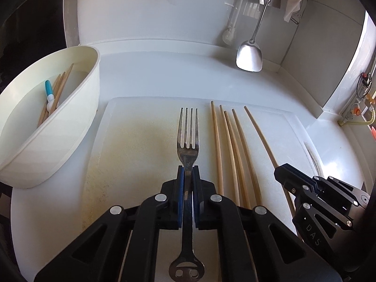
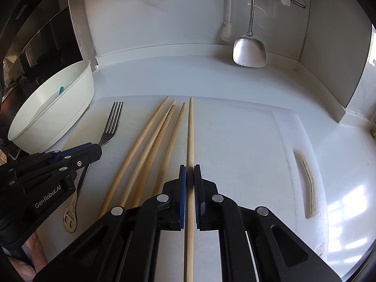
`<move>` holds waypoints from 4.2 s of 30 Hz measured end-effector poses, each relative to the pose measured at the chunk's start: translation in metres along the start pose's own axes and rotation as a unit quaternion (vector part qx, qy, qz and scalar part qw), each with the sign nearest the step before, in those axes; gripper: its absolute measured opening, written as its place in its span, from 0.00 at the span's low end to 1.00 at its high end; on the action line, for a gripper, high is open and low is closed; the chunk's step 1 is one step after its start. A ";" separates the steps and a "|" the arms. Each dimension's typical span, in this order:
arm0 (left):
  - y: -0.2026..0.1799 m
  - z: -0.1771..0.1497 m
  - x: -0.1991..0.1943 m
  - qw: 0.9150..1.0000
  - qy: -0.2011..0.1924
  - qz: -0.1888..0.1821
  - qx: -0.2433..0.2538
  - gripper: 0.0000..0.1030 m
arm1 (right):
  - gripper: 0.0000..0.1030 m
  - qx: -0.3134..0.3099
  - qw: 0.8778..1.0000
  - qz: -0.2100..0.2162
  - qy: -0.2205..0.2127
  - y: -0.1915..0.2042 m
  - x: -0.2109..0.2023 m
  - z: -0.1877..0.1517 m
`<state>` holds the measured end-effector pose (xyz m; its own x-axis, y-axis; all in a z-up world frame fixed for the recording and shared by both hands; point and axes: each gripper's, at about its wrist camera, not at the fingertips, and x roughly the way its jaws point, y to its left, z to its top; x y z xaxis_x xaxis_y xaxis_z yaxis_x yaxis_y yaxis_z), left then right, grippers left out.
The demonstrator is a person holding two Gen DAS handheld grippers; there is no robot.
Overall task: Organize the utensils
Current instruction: 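Carry the fork and chopstick over the white basin with both tools, then open both tools to drop the fork and chopstick into the basin, then move both open tools back over the remaining chopsticks on the board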
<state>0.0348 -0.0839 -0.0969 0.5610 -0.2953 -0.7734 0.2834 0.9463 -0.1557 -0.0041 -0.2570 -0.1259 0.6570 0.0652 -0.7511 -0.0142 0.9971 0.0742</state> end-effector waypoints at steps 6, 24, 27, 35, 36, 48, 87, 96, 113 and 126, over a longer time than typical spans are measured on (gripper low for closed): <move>0.003 0.009 -0.017 1.000 -0.013 0.007 -0.007 0.07 | 0.06 -0.003 1.000 0.010 -0.011 0.001 -0.013 0.009; 0.076 0.054 -0.121 0.987 -0.090 0.089 -0.100 0.07 | 0.06 -0.088 0.986 0.122 -0.075 0.094 -0.053 0.095; 0.108 0.061 -0.135 0.983 -0.104 0.106 -0.107 0.07 | 0.06 -0.098 0.982 0.137 -0.084 0.127 -0.048 0.113; 0.203 0.081 -0.125 0.981 -0.093 0.124 -0.117 0.07 | 0.06 -0.103 0.981 0.153 -0.059 0.217 -0.011 0.147; 0.213 0.084 -0.121 0.981 -0.088 0.123 -0.119 0.07 | 0.06 -0.100 0.981 0.155 -0.052 0.225 -0.004 0.150; 0.283 0.093 -0.075 0.984 -0.021 0.125 -0.127 0.07 | 0.06 -0.089 0.981 0.166 0.038 0.303 0.066 0.163; 0.312 0.091 -0.031 0.975 0.062 0.142 -0.156 0.47 | 0.07 -0.069 0.977 0.145 0.138 0.302 0.110 0.159; 0.296 0.093 -0.048 0.972 0.045 0.159 -0.165 0.64 | 0.22 -0.069 0.980 0.153 0.104 0.281 0.082 0.157; 0.191 0.080 -0.103 0.977 -0.032 0.150 -0.149 0.86 | 0.40 -0.008 0.992 0.125 0.034 0.145 -0.011 0.104; 0.062 0.042 -0.080 0.992 -0.020 0.091 -0.089 0.87 | 0.40 0.049 0.996 0.049 0.050 0.000 -0.037 0.031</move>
<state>0.0406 -0.0076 -0.0188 0.6219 -0.1199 -0.7739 0.0351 0.9915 -0.1254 -0.0052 -0.2610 -0.0781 0.5772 0.1712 -0.7984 0.0024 0.9774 0.2113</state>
